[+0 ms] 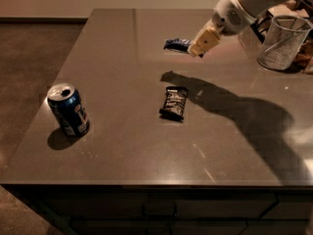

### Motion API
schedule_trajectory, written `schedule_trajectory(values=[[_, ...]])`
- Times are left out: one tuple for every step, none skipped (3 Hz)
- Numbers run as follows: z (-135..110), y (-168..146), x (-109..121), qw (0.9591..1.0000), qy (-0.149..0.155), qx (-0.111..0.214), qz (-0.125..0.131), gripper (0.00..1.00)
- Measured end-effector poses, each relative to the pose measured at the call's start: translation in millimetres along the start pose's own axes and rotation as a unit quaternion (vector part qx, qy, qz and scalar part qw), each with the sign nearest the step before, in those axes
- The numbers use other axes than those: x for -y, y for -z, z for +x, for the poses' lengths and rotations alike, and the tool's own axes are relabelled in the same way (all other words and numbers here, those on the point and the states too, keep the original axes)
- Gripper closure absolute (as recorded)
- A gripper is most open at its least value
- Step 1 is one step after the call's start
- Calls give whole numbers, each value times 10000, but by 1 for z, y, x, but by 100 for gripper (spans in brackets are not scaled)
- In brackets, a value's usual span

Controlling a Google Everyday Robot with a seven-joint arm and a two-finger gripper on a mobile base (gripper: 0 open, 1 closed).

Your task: Move rxbar blueberry near rxbar chocolate

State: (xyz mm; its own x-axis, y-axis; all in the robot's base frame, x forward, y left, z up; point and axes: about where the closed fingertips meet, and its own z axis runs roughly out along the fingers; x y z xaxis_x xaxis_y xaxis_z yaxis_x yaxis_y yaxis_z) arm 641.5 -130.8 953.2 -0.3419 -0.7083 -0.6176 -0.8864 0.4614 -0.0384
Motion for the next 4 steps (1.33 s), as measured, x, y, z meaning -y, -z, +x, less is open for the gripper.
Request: schedule_trajectory(values=[[33,-6,-40,9996,101,-159,-217,100],[69,-21,-67,9981,91,-430,-429,86],[96,-30,-88,9959,121,-598,-663,62],[108,-29,-105,9943,221,-594,-852,39]])
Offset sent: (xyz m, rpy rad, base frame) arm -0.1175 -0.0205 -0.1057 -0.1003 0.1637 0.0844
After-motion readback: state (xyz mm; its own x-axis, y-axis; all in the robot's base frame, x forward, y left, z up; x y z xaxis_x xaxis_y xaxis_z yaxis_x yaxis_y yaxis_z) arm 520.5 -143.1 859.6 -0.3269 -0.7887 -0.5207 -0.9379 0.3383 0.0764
